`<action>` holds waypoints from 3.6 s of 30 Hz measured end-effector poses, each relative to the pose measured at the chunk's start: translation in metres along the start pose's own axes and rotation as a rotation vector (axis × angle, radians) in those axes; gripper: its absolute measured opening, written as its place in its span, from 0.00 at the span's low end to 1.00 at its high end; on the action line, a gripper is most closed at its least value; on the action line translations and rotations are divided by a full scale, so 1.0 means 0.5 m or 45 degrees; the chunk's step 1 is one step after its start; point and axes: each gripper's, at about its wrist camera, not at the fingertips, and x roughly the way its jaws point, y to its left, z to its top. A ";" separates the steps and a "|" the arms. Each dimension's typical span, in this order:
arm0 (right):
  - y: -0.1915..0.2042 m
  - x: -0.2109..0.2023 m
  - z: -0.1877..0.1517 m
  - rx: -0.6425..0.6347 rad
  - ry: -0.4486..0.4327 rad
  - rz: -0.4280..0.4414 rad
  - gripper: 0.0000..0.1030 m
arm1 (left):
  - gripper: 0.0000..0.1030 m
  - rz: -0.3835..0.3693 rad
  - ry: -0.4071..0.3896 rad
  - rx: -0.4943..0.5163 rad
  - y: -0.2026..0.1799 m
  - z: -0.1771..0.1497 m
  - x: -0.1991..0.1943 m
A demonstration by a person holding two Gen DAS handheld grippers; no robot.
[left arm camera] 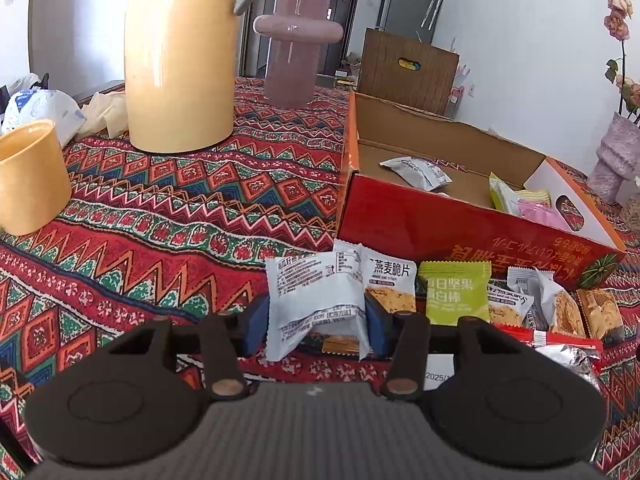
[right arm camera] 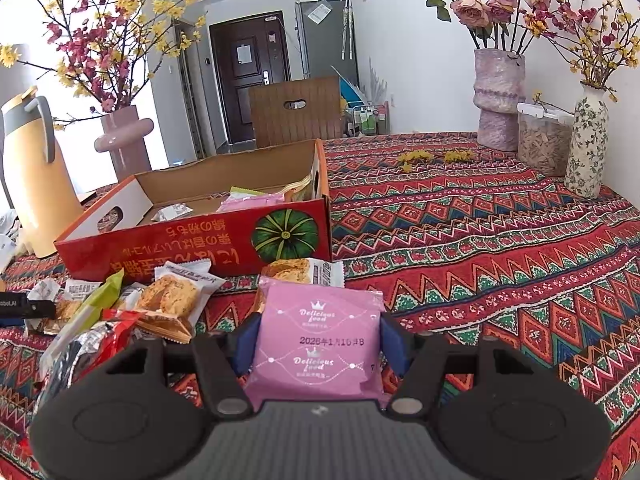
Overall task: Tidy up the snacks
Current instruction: 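Grasp a white cracker packet with the left gripper while the right gripper holds the pink packet, then lift both held packets and carry them toward the cardboard box, then lower both packets into the box and open both grippers, then move both open grippers back from the box to the snack pile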
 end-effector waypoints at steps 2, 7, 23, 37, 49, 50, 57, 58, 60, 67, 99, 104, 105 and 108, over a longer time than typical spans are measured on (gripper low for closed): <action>0.001 0.000 0.001 -0.002 0.000 0.002 0.60 | 0.49 -0.002 -0.021 0.019 -0.005 0.000 -0.009; 0.004 0.001 0.005 -0.006 -0.004 0.009 0.60 | 0.49 -0.011 -0.080 0.064 -0.020 0.007 -0.034; 0.041 0.007 0.052 -0.050 -0.096 0.059 0.60 | 0.49 -0.095 -0.215 0.157 -0.091 0.056 -0.080; 0.077 0.047 0.117 -0.087 -0.170 0.090 0.60 | 0.49 -0.141 -0.270 0.214 -0.160 0.111 -0.063; 0.116 0.117 0.191 -0.129 -0.222 0.115 0.60 | 0.49 -0.138 -0.261 0.201 -0.191 0.153 -0.006; 0.117 0.123 0.196 -0.131 -0.225 0.114 0.60 | 0.49 -0.136 -0.260 0.198 -0.193 0.157 0.000; 0.130 0.182 0.222 -0.126 -0.215 0.105 0.60 | 0.49 -0.119 -0.251 0.184 -0.204 0.174 0.044; 0.131 0.190 0.220 -0.125 -0.209 0.104 0.60 | 0.49 -0.116 -0.249 0.182 -0.205 0.174 0.052; 0.131 0.203 0.212 -0.126 -0.200 0.109 0.60 | 0.49 -0.102 -0.248 0.184 -0.205 0.170 0.066; 0.125 0.222 0.200 -0.107 -0.189 0.131 0.60 | 0.49 -0.074 -0.277 0.199 -0.203 0.156 0.094; 0.099 0.217 0.194 -0.028 -0.246 0.083 1.00 | 1.00 -0.033 -0.358 0.133 -0.184 0.146 0.079; 0.099 0.207 0.201 -0.026 -0.267 0.075 1.00 | 1.00 -0.006 -0.358 0.119 -0.185 0.151 0.069; 0.100 0.201 0.203 -0.027 -0.278 0.076 1.00 | 1.00 0.001 -0.359 0.120 -0.185 0.152 0.062; 0.103 0.178 0.207 -0.038 -0.307 0.081 1.00 | 1.00 -0.003 -0.370 0.135 -0.186 0.148 0.040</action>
